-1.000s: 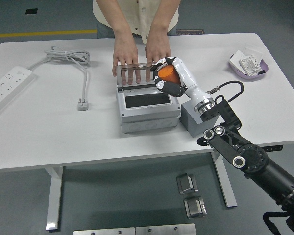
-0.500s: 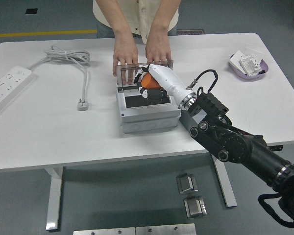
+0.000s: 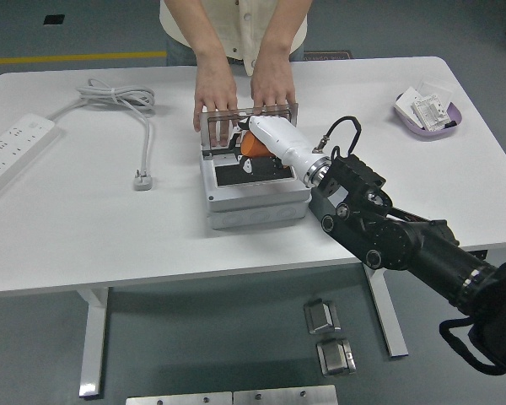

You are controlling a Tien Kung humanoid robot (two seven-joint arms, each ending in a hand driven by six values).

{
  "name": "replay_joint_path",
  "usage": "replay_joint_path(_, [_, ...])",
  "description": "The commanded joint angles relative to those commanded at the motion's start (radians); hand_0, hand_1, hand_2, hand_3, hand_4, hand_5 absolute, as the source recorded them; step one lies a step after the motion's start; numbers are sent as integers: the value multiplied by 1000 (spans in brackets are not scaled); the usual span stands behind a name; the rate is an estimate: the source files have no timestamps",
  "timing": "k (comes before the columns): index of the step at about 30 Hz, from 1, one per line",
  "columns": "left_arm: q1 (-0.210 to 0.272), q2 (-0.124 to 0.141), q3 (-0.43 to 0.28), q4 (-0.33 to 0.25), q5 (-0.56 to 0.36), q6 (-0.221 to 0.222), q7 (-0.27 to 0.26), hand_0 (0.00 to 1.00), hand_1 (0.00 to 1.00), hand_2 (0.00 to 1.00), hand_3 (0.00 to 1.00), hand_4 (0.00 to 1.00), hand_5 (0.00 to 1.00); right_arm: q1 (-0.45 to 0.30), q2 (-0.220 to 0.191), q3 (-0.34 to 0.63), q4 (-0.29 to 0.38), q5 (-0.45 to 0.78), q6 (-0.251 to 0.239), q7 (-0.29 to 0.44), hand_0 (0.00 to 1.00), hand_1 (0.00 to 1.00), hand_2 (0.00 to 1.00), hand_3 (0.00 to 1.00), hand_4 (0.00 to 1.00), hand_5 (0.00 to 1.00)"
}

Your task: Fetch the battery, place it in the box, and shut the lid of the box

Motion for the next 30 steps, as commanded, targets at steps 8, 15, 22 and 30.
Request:
replay_joint_path(8, [-6, 1, 8, 0, 2, -2, 0, 624, 675, 676, 704, 692, 164, 12, 10, -7, -50, -6, 26, 17, 192, 268, 434, 383, 2, 2])
replay_joint_path(15, [-6, 4, 12, 0, 3, -3, 0, 624, 675, 674, 703, 690, 162, 10, 7, -10, -61, -18, 51, 23, 300, 404, 549, 631, 476, 201])
replay_joint_path(22, [-6, 4, 9, 0, 8, -4, 0, 624, 675, 673, 703, 689, 161, 7, 10, -11, -61, -24, 60, 21, 432, 465, 568, 631, 749, 401])
replay_joint_path(30, [-1, 5, -12, 0, 22, -9, 13, 623, 675, 673, 703, 689, 160, 6, 11, -11, -55, -23, 61, 20, 521, 496, 583, 648, 852, 469])
